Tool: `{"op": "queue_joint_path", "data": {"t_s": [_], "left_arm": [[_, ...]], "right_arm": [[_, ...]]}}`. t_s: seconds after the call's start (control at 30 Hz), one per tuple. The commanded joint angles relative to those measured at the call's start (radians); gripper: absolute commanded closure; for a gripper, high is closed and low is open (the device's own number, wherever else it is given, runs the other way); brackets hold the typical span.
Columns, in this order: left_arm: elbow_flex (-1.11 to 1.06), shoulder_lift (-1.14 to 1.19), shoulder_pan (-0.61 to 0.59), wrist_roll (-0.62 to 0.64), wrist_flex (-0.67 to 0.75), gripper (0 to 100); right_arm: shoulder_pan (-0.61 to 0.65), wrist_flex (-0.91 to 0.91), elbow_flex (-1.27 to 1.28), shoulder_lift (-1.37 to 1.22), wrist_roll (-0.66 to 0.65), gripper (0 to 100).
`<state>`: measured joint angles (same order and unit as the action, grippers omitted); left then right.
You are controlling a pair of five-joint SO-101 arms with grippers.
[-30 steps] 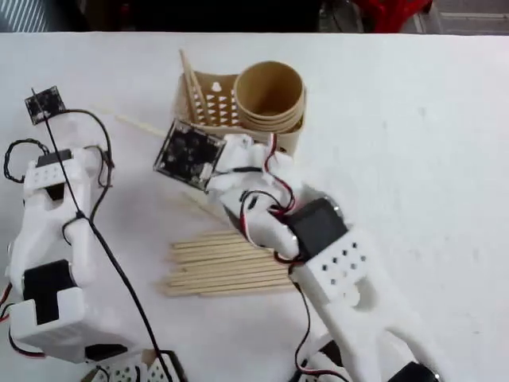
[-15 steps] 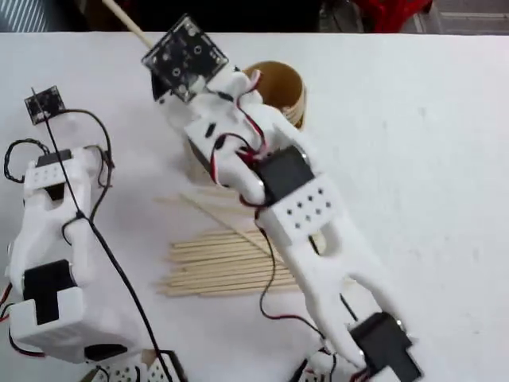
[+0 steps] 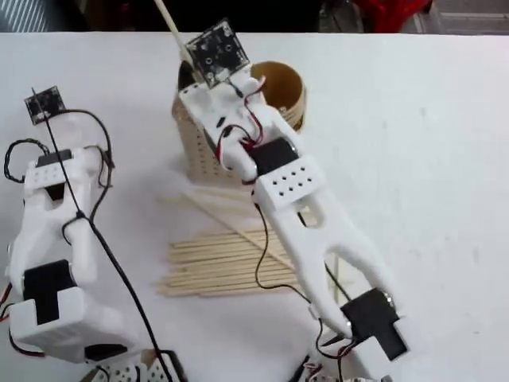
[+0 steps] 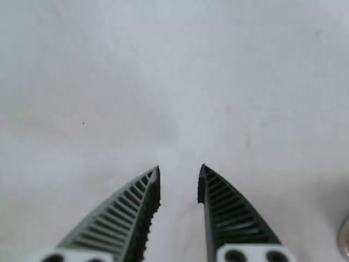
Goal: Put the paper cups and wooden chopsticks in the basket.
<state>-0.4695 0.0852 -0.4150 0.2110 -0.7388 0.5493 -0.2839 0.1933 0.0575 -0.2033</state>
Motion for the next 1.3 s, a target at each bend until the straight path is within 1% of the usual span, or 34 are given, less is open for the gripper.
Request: {"op": "queue_joint_path", "data": {"t_s": [0.0,0.13,0.2,0.33,0.4,0.47,0.53,0.63,0.77,0.83,0.93,1.0,1.07,1.13,1.17,1.27], "left_arm": [[0.003,-0.005,0.001,0.006,0.012,87],[0.005,-0.005,0.001,0.006,0.015,87],[0.006,-0.005,0.001,0.006,0.015,87],[0.006,-0.005,0.001,0.006,0.015,87],[0.006,-0.005,0.001,0.006,0.015,87],[0.005,-0.005,0.001,0.006,0.015,87],[0.005,-0.005,0.001,0.006,0.017,87],[0.005,-0.005,0.001,0.006,0.017,87],[0.005,-0.005,0.001,0.006,0.017,87],[0.003,-0.005,0.001,0.006,0.017,87],[0.003,-0.005,0.001,0.006,0.017,87],[0.003,-0.005,0.001,0.006,0.017,87],[0.003,-0.005,0.001,0.006,0.017,87],[0.003,-0.005,0.001,0.006,0.017,87],[0.005,-0.005,0.001,0.006,0.017,87],[0.005,-0.005,0.001,0.006,0.017,87]], "right_arm": [[-0.013,0.056,0.066,0.013,0.008,98.3],[-0.021,0.021,0.097,0.018,0.008,98.2],[-0.016,-0.039,0.097,0.044,0.008,95.3],[-0.012,-0.143,0.1,0.147,-0.002,77.5],[-0.012,-0.185,0.103,0.208,-0.002,71.1],[-0.012,-0.248,0.101,0.272,0.002,71.5],[-0.022,-0.354,0.095,0.349,-0.003,75.2],[-0.005,-0.503,0.066,0.447,-0.02,80.3],[0.058,-0.573,0.046,0.513,-0.12,78.6],[0.074,-0.668,0.032,0.522,-0.16,77.9],[0.061,-0.845,0.028,0.507,-0.199,77.9],[0.051,-0.946,0.035,0.473,-0.267,77.9],[0.045,-1.023,0.061,0.426,-0.388,77.7],[0.058,-1.067,0.114,0.369,-0.522,77.6],[0.064,-1.069,0.146,0.338,-0.56,77.6],[0.065,-0.975,0.245,0.232,-0.531,77.6]]}}
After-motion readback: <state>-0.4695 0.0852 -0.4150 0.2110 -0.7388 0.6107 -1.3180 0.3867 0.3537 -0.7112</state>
